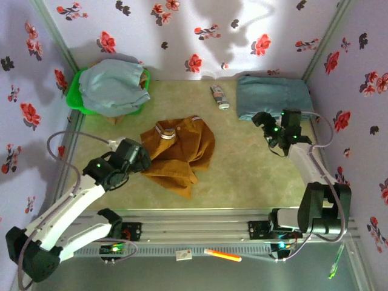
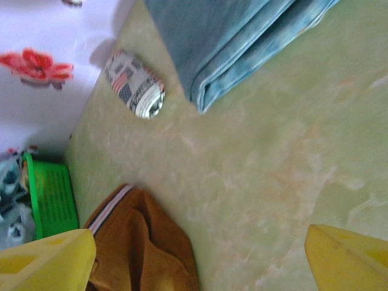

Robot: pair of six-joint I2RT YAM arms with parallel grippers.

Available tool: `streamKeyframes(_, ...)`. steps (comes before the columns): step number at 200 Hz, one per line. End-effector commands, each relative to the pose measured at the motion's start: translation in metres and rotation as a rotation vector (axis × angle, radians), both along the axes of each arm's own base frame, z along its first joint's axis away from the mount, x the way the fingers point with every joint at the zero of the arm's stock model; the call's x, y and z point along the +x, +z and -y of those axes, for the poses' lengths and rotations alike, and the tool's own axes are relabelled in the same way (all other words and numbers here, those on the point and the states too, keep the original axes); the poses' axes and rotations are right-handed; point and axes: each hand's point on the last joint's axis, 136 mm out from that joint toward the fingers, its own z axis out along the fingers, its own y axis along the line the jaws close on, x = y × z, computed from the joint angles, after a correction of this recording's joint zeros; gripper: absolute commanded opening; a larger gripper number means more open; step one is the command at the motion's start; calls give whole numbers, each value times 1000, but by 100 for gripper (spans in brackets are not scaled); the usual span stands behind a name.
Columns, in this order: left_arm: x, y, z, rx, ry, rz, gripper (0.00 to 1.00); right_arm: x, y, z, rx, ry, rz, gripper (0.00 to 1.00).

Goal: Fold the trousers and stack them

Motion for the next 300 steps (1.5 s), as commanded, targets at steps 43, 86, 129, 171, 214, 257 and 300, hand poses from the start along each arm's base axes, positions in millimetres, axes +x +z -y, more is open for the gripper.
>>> streamKeyframes(43,117,123,74,193,-311,116,99,2,-25,-27,7,83,-20,94)
streamKeyframes(86,185,57,131,275,-468,-87,99,-1,-36,-35,31,106,-36,95)
streamKeyframes(129,184,-37,140,329,-552,-302,99,-4,-43,-41,41,128,-40,97)
streamKeyframes(171,164,-97,150,160,-595,-392,88,-4,-54,-48,63,146,-55,95)
streamKeyframes(214,161,-51,152,119,-616,-309,0,-26,-73,-99,102,240,-90,86)
streamKeyframes(257,164,46,121,173,-525,-103,0,-61,-100,-196,129,462,-145,79)
streamKeyframes(300,152,102,90,138,-460,20,0,-70,-124,-235,177,529,-180,44)
